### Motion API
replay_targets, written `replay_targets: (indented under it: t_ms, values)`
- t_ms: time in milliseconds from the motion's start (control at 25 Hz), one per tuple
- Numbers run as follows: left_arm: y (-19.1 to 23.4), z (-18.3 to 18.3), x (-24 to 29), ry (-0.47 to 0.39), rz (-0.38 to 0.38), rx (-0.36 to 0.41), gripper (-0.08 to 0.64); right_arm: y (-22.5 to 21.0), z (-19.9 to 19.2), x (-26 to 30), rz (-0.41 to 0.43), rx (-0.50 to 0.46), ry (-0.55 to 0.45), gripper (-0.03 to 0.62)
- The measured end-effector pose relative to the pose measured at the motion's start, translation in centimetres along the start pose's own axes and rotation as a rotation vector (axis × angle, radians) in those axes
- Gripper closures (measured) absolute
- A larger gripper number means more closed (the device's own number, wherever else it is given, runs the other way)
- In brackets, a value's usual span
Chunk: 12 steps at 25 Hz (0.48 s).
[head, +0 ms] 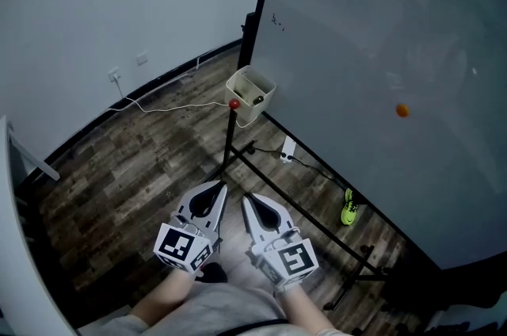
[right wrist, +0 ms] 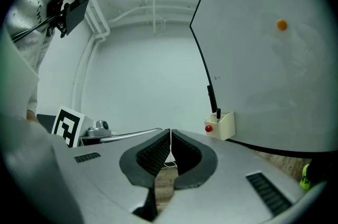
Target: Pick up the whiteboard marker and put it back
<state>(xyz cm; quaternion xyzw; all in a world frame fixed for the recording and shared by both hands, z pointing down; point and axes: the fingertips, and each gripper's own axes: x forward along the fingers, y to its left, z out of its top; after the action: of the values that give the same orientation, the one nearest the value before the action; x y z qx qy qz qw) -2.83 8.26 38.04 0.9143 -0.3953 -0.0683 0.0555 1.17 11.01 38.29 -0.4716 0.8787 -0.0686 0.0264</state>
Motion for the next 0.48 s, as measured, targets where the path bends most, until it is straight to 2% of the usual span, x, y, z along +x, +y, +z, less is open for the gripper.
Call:
replay_targets:
  t_ms: [240, 480]
  values:
    - [4.6, 0.4, 2.9, 0.004, -0.041, -0.010, 0.545, -1.4, 0.2, 5.4, -0.023, -0.011, -0.002, 0.572]
    - [7.6, 0.1, 4.6, 0.015, -0.055, -0.038, 0.545, -1.6, 0.7, 8.6, -0.020, -0.034, -0.032, 0.572]
